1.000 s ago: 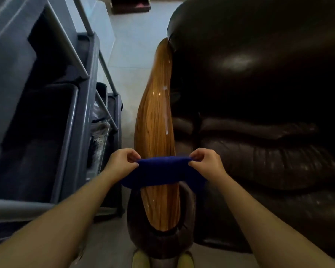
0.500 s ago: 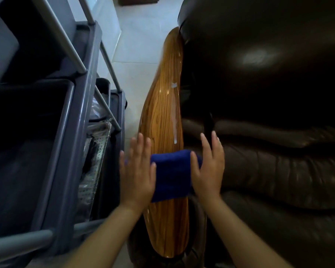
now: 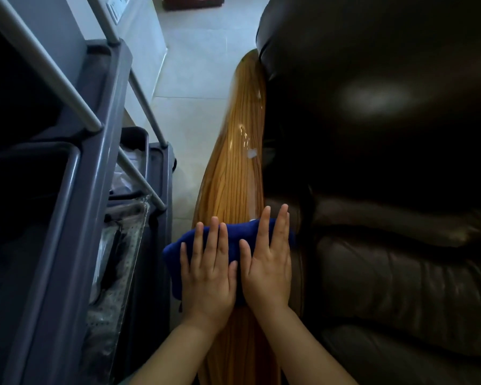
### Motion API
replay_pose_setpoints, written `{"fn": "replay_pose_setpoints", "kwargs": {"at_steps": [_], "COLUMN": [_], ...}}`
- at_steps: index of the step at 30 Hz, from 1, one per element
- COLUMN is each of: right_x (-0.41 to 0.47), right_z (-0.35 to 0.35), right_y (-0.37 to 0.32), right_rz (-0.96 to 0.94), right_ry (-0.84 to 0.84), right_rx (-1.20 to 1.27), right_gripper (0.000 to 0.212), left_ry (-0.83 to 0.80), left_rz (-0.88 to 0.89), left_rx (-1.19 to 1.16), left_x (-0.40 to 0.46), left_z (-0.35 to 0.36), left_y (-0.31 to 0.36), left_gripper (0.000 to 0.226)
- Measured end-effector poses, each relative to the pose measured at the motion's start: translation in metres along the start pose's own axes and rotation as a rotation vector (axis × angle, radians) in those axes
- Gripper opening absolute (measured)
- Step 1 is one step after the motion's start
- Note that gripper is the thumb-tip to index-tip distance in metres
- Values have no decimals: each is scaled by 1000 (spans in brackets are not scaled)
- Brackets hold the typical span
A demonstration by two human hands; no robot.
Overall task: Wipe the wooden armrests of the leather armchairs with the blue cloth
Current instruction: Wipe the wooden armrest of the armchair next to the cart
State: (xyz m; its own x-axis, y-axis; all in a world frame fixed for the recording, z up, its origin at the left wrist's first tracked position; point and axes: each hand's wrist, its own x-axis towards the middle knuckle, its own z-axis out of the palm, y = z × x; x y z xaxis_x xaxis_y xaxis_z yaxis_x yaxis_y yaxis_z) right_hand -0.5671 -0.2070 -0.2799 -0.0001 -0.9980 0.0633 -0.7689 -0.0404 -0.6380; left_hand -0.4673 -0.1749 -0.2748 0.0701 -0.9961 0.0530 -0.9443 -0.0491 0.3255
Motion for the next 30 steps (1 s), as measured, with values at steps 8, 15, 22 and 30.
{"fn": "replay_pose_setpoints", "kwargs": {"at_steps": [8,15,22,30], "right_x": [110,139,147,174], "right_z": [1,-5,-2,2], "right_y": [-16,-19,-10,-10], "right_rz": [-3,88,413,258], "right_ry": [7,37,-230,-228], "right_rx": [-16,97,665,710], "right_gripper": [65,68,76,77], "left_ry": [-60,20,-64,-118], "left_rz": [70,-44,-419,-135], "left_rx": [-32,-220,-517,-468], "left_x": [114,142,132,174], "left_z": [-18,-24,-21,-25], "left_y": [-2,0,-3,-12], "left_gripper": [58,74,80,69]}}
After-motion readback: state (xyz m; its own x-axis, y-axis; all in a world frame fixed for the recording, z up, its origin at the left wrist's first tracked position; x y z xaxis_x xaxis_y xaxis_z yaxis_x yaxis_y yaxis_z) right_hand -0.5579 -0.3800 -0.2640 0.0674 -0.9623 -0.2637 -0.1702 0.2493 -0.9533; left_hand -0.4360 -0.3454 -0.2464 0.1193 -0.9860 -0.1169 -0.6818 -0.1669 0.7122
